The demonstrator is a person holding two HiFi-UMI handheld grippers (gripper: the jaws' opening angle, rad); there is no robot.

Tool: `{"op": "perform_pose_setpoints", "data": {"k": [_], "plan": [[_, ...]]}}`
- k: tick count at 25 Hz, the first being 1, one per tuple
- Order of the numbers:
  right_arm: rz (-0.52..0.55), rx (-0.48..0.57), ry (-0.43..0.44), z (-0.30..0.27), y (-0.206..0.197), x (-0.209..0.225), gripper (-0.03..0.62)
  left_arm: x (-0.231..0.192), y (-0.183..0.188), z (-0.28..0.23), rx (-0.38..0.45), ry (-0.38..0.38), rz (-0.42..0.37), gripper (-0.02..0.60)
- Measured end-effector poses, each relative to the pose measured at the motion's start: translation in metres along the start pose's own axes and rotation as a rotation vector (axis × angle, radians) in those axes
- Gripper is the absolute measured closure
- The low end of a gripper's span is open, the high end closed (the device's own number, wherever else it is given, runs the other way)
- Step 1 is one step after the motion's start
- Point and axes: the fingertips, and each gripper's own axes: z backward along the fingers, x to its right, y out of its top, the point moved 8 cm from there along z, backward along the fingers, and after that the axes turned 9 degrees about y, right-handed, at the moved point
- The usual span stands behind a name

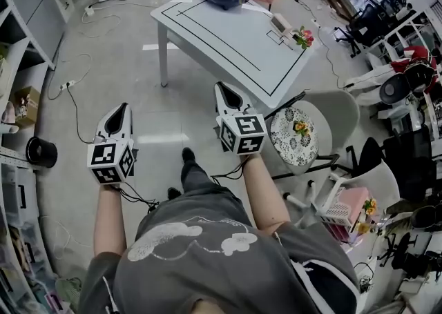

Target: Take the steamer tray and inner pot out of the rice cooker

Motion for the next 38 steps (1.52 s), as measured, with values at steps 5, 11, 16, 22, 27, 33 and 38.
{"op": "perform_pose_setpoints", "data": {"k": [5,11,16,22,27,33,38], "plan": [[-0.086,0.039,0.002,-0.008,-0.009,0.019,0.279,0.012,0.002,-0.015,0.062,-0.053,-0.054,0.198],[-0.126,0.015,-0.064,-0.031,-0.017,0.053,0.250,-0.002,0.001,-0.040,0.061,0.012,-0.049,0.152],[-0.144,-0.020,-0.088,-0.067,-0.026,0.093,0.250,-0.015,0.001,-0.087,0.036,0.050,-0.032,0.152],[-0.176,-0.037,-0.098,-0.125,-0.023,0.157,0.250,-0.018,0.020,-0.176,0.020,0.035,-0.037,0.152],[-0.196,-0.030,-0.115,-0.171,-0.010,0.223,0.250,-0.014,0.047,-0.262,0.021,0.018,-0.061,0.152],[-0.212,-0.030,-0.117,-0.210,0.005,0.292,0.252,0.002,0.075,-0.341,0.033,0.009,-0.091,0.153],[-0.228,-0.028,-0.106,-0.233,0.008,0.328,0.252,0.012,0.083,-0.388,0.016,0.002,-0.107,0.153]]}}
